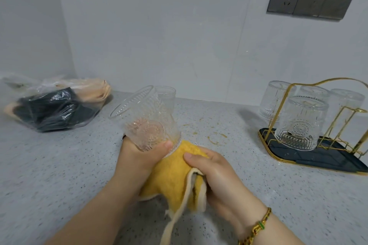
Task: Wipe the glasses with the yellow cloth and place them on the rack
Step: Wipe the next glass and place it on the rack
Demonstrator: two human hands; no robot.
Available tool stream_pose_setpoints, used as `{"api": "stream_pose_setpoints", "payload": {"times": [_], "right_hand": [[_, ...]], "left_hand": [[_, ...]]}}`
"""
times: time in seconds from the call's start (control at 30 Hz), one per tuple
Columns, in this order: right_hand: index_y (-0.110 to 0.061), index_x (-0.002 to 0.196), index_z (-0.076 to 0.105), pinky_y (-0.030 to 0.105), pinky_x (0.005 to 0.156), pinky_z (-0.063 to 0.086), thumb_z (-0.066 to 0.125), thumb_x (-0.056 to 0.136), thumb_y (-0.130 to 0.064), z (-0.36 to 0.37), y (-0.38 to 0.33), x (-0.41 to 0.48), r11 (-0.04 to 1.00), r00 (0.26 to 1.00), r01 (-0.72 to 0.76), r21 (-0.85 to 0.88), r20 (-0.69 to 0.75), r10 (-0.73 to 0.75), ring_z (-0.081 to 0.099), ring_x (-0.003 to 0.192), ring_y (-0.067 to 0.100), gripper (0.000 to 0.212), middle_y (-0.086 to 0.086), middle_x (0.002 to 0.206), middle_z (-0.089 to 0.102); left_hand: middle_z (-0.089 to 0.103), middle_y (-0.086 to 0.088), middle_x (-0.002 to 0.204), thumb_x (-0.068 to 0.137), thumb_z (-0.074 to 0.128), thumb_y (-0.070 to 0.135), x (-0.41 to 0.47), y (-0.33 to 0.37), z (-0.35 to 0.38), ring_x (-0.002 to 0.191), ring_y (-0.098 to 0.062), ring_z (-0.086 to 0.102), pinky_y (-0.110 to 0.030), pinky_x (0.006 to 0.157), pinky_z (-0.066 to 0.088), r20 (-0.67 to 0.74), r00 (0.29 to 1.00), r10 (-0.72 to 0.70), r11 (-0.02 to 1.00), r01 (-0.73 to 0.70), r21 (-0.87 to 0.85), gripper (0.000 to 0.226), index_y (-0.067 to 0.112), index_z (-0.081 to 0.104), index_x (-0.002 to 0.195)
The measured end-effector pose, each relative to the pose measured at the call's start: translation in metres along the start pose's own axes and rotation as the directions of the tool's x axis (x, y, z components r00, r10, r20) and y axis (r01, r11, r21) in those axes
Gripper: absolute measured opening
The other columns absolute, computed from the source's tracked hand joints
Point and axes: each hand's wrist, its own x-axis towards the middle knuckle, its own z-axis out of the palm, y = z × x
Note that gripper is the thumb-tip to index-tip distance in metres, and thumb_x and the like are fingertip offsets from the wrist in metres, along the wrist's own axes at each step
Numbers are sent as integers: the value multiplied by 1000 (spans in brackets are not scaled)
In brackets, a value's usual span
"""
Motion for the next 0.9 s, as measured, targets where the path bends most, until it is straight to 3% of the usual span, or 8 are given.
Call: {"api": "stream_pose_setpoints", "payload": {"times": [0.13, 0.27, 0.37, 0.43, 0.53, 0.73, 0.8, 0.9], "right_hand": [[-6, 66, 57, 30, 58, 49, 54, 83, -9, -13, -16, 2, 996, 985, 11, 87, -173, 4, 58, 57, 22, 17, 7, 57, 59], [0, 82, 61, 34, 60, 55, 50, 86, -7, -12, -15, 5, 973, 985, 81, 216, -167, -45, 63, 64, 25, 14, 14, 69, 65], [5, 95, 61, 32, 65, 56, 49, 87, -6, -2, -4, 3, 990, 999, 15, 143, -47, -8, 63, 72, 27, 19, 17, 80, 66], [2, 88, 62, 31, 64, 56, 50, 86, -6, 1, -2, 0, 996, 999, -44, 73, 21, 43, 63, 66, 24, 15, 14, 73, 66], [-4, 69, 56, 29, 56, 51, 53, 83, -7, -5, -9, 1, 997, 994, -76, 27, -81, 78, 58, 55, 21, 15, 10, 59, 58], [-1, 85, 60, 38, 67, 53, 52, 86, -12, -19, -16, 8, 979, 979, 19, 205, -202, 23, 62, 71, 28, 14, 16, 76, 64], [1, 88, 61, 35, 66, 55, 50, 87, -10, -13, -11, 7, 981, 986, 43, 189, -164, -12, 64, 68, 25, 15, 14, 74, 67], [-2, 80, 62, 30, 62, 55, 51, 87, -10, -5, -5, 4, 995, 999, -24, 98, -45, 29, 64, 59, 19, 15, 8, 63, 67]], "left_hand": [[67, 4, 85, 62, 79, 1, -2, 1, 0, 76, -6, 65, -17, 63, 49, 48, 999, -10, 1000, 11, -10, 44, 16, 58, 97], [66, 2, 90, 48, 69, 19, -7, 0, 3, 79, -3, 66, -13, 65, 51, 78, 997, -4, 1000, 2, 26, 54, 19, 56, 100], [65, -1, 98, 43, 75, 27, -5, -2, 3, 91, -15, 63, -29, 78, 50, 37, 999, -19, 999, 18, 40, 72, 13, 54, 111], [65, 2, 96, 52, 79, 21, -2, -1, 2, 90, -13, 61, -30, 78, 47, 0, 1000, -24, 999, 24, 48, 55, 18, 58, 102], [66, 2, 91, 67, 77, 4, 0, -1, 0, 85, -12, 63, -26, 71, 47, -2, 999, -37, 999, 37, 15, 35, 20, 60, 94], [63, 5, 85, 71, 68, -8, -6, 0, 3, 66, 7, 64, -4, 56, 47, 76, 997, -23, 999, 20, 37, 39, 25, 53, 88], [63, 4, 91, 68, 76, 0, -7, 0, 3, 79, -1, 64, -9, 65, 50, 73, 997, -28, 998, 24, 55, 43, 23, 53, 97], [63, 0, 99, 59, 82, 15, -2, -1, 1, 94, -18, 61, -36, 87, 49, 49, 997, -57, 996, 53, 74, 61, 11, 53, 112]]}}
